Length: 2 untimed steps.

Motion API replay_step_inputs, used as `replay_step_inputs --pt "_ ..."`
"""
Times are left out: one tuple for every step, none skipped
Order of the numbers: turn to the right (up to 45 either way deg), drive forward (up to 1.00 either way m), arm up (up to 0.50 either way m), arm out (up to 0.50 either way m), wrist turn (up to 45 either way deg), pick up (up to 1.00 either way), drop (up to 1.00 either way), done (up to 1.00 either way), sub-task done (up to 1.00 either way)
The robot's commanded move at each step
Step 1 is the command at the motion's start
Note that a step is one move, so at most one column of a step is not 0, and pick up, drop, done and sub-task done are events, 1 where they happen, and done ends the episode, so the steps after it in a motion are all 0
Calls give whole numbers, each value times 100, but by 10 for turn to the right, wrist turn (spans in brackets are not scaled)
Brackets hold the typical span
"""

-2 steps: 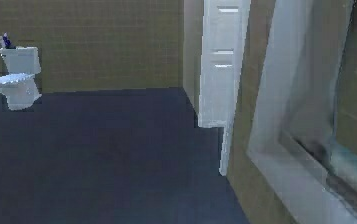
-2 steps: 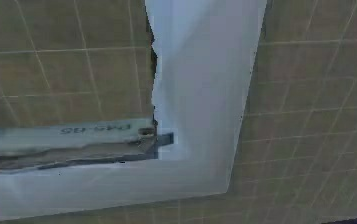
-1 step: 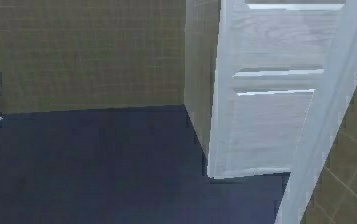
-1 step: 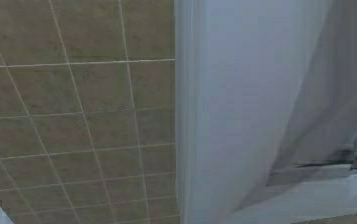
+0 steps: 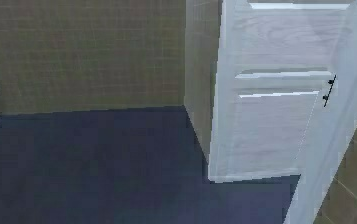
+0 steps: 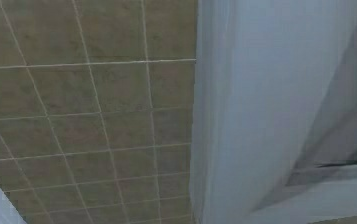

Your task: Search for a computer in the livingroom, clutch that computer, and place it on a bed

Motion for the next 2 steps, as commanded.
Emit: replay_step_inputs --pt "90 0 0 0 0 0 0 0 0" --pt "0 30 0 0 0 0 0 0 0"
